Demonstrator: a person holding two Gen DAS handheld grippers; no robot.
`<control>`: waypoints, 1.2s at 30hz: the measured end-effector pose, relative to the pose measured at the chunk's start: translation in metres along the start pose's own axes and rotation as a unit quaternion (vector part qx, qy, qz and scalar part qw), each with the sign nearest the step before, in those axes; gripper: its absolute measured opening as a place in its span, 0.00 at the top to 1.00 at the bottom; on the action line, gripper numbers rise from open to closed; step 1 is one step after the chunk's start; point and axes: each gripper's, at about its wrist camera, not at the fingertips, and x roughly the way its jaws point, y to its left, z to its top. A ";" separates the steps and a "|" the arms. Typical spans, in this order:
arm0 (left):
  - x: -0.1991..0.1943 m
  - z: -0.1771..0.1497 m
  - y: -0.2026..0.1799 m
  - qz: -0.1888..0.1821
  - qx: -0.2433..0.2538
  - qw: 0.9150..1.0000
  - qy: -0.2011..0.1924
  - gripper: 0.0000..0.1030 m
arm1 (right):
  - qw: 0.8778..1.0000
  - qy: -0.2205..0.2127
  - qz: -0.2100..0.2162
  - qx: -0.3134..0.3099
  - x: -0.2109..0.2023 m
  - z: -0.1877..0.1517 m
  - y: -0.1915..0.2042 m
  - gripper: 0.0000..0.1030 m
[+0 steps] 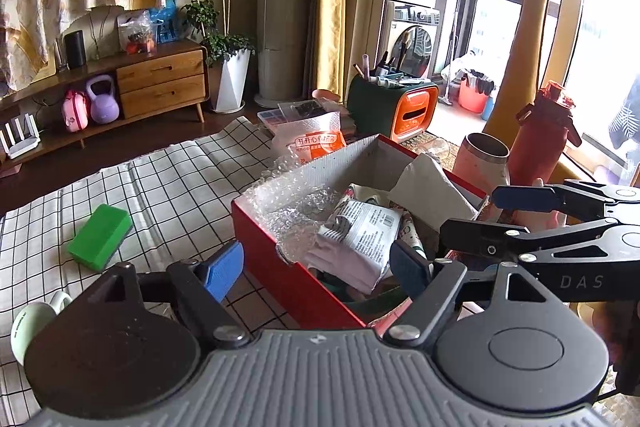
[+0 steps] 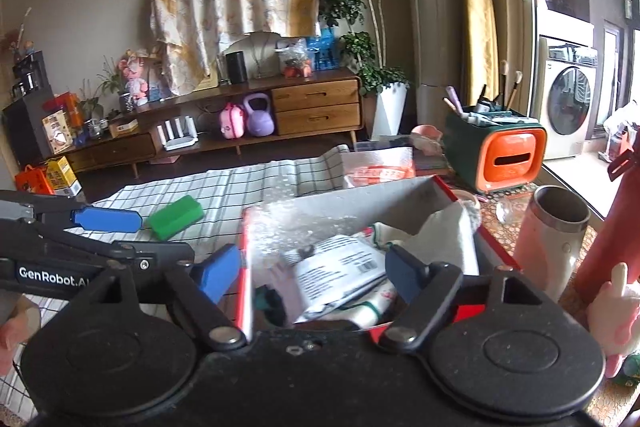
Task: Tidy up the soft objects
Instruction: 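Open right tool to release the napkin in the box while left tool releases the packet, then move left tool to the green sponge while right tool approaches the clear plastic bag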
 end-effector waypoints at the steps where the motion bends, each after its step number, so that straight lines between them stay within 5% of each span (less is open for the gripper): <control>1: -0.005 -0.001 0.004 0.001 -0.001 1.000 -0.001 0.20 | 1.000 0.000 0.006 -0.003 -0.002 0.000 0.006 0.19; 17: -0.068 -0.034 0.082 0.017 -0.047 0.999 -0.010 0.05 | 0.997 0.010 0.060 -0.056 -0.004 -0.011 0.091 0.03; 29: -0.094 -0.056 0.159 0.057 -0.072 0.996 0.011 0.01 | 0.990 0.031 0.096 -0.102 0.014 -0.021 0.145 0.02; 36: -0.103 -0.042 0.199 0.056 -0.059 0.997 0.011 0.01 | 0.987 0.046 0.109 -0.110 0.032 -0.024 0.161 0.02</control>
